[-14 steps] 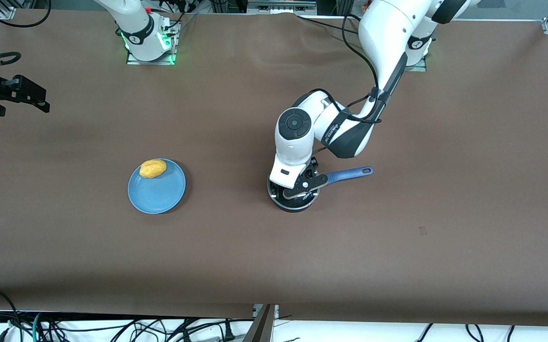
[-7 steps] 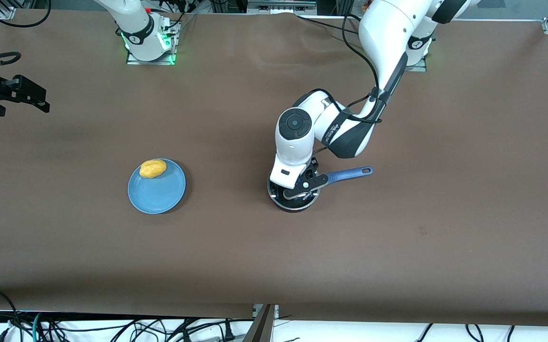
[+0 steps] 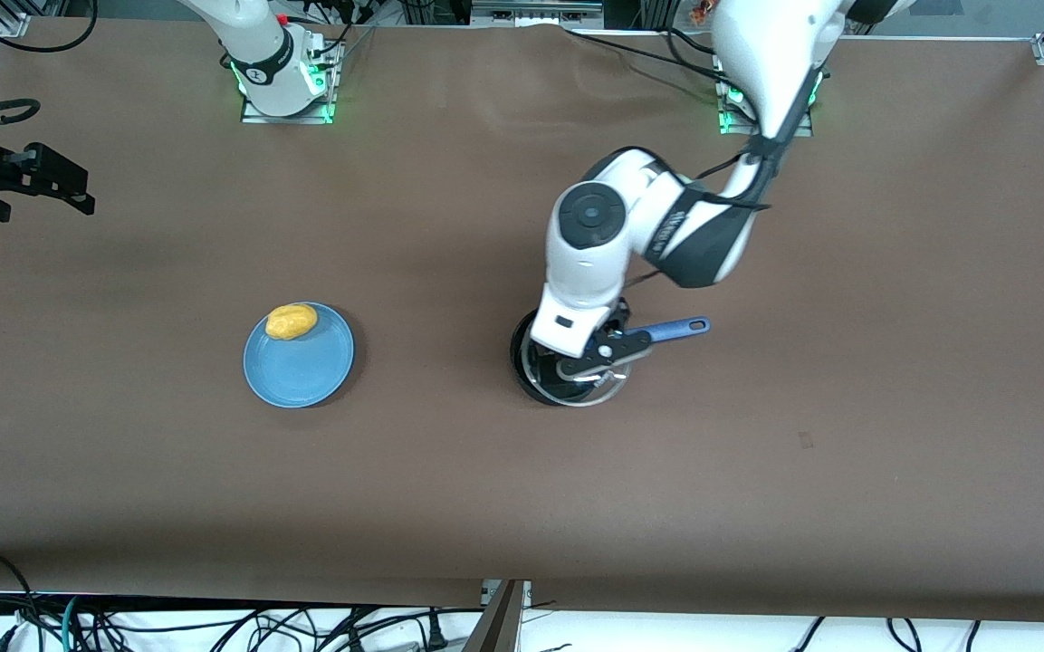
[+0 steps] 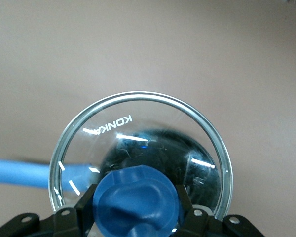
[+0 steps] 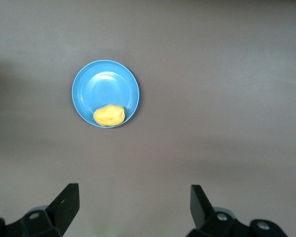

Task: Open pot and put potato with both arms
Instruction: 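Lift the lid off the saucepan with the left gripper while the right gripper reaches out, then set the lid down with the left gripper while the right gripper grasps the potato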

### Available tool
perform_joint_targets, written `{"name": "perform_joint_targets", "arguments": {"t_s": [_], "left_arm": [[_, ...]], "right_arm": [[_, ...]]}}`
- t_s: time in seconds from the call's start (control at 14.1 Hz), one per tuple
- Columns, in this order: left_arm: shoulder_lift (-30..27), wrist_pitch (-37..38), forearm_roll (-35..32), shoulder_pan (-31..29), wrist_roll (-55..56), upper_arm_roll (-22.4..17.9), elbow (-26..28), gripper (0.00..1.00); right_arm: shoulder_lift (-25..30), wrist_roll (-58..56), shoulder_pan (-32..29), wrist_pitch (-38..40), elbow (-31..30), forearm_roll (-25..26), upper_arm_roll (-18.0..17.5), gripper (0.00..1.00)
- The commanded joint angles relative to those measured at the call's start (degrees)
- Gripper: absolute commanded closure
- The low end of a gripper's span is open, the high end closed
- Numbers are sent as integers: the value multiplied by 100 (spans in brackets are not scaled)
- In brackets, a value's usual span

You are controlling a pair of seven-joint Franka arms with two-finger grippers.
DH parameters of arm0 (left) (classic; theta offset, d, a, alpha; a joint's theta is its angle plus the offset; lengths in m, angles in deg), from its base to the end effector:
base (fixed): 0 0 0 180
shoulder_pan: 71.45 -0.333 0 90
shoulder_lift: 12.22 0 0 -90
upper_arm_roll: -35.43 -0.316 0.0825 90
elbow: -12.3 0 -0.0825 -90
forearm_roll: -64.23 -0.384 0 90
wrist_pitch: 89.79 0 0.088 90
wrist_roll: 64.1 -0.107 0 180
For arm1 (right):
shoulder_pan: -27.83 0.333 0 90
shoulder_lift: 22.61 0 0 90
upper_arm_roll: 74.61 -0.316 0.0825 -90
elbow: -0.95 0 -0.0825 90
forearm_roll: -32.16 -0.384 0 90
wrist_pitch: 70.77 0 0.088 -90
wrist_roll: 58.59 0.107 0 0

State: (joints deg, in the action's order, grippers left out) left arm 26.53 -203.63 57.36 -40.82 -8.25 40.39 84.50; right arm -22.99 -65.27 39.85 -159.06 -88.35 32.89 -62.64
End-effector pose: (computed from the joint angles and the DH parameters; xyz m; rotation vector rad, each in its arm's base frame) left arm 0.6181 -0.4136 0.3664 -3.0948 -0.5128 -0.1223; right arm 0.5535 -0.0005 0.6241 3.1233 0.1833 -0.0389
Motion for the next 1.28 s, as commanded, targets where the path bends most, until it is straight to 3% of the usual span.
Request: {"name": "perform_joint_targets", "arguments": {"t_s": [0.0,0.14,0.57,0.78,0.99,1.21], "left_arm": [[-524,326,404,-627,-1396,-46,302,41],[-832,485,642,-979,-2485,-283,556,41],[-1071,784,1477,-1190,-6150,-2224,1067,41],[-939,574,2127,-1332,-7690,-3068,1470,41],[-842,-293,2172,-1489,-8377,-3351,2146,40],[-623,-990,2375,-1656,-8652,-3360,2579,39]], "right_arm": [[-41,-9,-51,75,71,-91,-19,1],[-242,-27,-69,40,71,-108,-10,0],[-1033,-9,63,-179,-34,-205,-45,0],[-1166,122,116,-722,-725,-223,-54,1],[-1184,1516,247,-1942,-1737,-513,-62,1],[-1586,2379,336,-2796,-2090,-775,-62,0]]}}
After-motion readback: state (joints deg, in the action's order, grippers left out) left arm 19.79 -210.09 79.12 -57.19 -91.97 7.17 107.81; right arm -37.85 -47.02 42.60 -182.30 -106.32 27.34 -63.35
